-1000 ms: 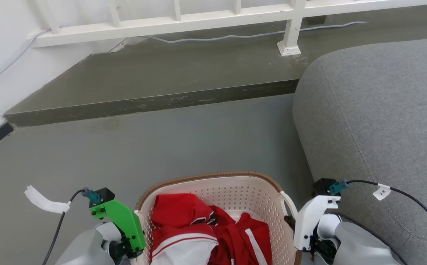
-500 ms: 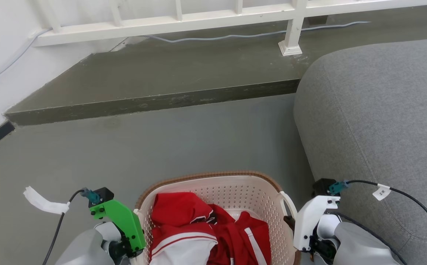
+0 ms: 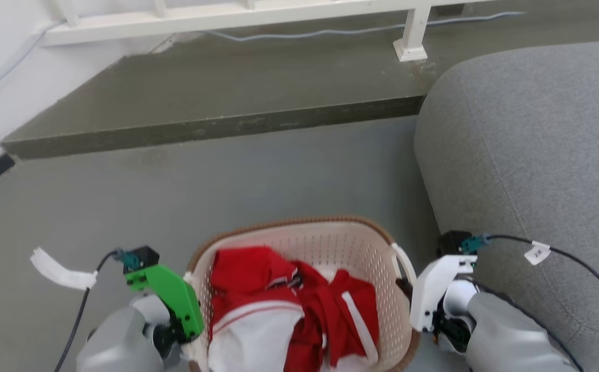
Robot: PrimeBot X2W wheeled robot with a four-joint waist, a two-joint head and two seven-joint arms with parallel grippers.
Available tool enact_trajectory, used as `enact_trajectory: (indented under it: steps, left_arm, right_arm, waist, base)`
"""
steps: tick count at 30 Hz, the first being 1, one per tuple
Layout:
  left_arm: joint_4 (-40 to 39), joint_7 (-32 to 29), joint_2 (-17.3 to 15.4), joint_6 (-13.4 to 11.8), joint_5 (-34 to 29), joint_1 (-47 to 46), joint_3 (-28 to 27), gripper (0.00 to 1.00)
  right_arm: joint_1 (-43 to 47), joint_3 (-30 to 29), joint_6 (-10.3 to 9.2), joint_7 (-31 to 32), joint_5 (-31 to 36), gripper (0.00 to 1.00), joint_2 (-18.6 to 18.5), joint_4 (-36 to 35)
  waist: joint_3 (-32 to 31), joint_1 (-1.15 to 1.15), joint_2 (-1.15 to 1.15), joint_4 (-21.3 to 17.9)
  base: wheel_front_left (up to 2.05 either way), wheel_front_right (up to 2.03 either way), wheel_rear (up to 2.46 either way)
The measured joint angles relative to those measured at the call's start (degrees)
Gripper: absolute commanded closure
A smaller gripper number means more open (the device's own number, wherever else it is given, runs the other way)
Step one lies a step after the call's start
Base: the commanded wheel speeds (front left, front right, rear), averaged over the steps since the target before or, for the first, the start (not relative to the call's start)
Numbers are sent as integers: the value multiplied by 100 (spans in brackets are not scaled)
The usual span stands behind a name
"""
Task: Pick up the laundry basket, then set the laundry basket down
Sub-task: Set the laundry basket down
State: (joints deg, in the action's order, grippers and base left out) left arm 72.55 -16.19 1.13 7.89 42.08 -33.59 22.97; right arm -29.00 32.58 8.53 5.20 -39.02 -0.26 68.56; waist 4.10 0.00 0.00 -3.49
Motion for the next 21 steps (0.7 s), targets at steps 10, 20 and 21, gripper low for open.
enact_trajectory:
  steps: [10, 20, 21]
  left_arm:
    - [-123, 312, 0, -36, -69, -365, 23, 100]
    - [-260, 644, 18, -164, -146, -703, 88, 100]
    - [-266, 660, 18, -170, -146, -736, 90, 100]
  right_arm:
    - [-277, 14, 0, -274, 32, 100, -85, -86]
    - [-650, 66, 0, -565, 127, 100, -176, -154]
    - [-695, 74, 0, -572, 129, 100, -183, -154]
  waist:
    - [465, 0, 0, 22]
    - [1089, 0, 0, 32]
    - [1162, 1, 0, 33]
  base:
    - [0, 0, 0]
    - [0, 0, 0]
    - [0, 0, 0]
